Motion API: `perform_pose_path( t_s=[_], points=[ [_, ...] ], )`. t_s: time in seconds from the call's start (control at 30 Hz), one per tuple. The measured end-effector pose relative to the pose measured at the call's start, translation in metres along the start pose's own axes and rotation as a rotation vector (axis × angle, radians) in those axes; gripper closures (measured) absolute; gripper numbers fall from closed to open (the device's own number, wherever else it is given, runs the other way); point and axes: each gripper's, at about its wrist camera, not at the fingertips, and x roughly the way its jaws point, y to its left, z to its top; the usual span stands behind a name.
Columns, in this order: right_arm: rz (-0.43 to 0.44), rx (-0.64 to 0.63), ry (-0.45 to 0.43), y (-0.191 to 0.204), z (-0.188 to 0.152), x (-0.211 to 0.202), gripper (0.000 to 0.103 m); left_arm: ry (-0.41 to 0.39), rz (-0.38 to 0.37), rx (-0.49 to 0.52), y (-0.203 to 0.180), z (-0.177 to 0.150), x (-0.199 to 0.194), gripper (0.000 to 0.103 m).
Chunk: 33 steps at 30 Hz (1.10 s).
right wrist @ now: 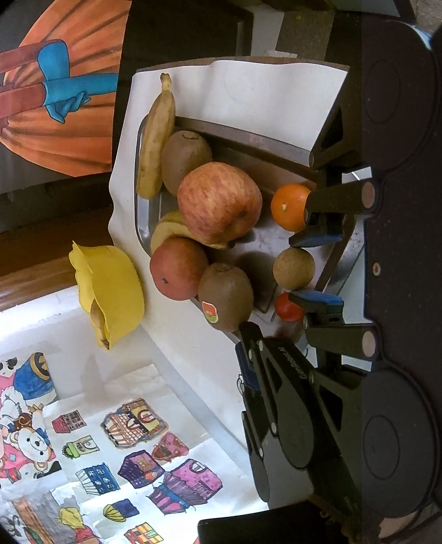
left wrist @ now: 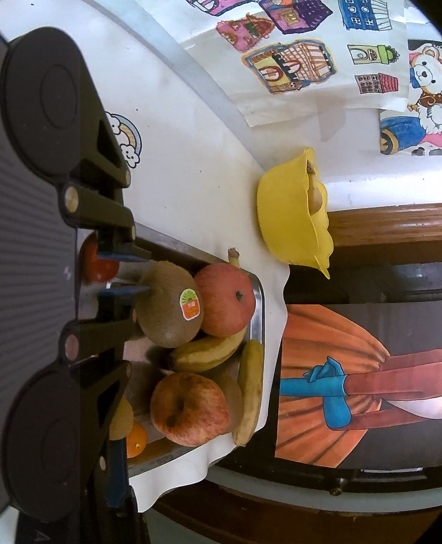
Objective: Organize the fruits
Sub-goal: 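Carry the nut and tomato with both tools over the steel tray, then open both tools to drop the nut and tomato onto the tray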
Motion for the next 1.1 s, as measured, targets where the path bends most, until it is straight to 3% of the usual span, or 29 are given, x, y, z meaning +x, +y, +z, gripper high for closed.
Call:
perform_pose_path(
  t_s=[0.7, 0.87, 1.03, 1.1],
  points=[
    [0.016, -0.015, 0.019, -0.0017, 0.0011, 0.0089, 0.069, 0.013, 0.041, -0.041, 0.0021, 0.0028, 0.0028, 0.084],
    [0.018, -0.014, 0.015, -0.0023, 0.0014, 0.0084, 0.066, 0.013, 0.049, -0.048, 0.0035, 0.0043, 0.0029, 0.077],
    [0.024, -0.014, 0.007, -0.0015, 0.0033, 0.0077, 0.062, 0.008, 0.063, -0.06, 0.0055, 0.0058, 0.0015, 0.057],
    [0.025, -0.013, 0.004, -0.0016, 0.0039, 0.007, 0.059, 0.005, 0.067, -0.069, 0.0074, 0.0065, 0.0012, 0.054]
  ],
)
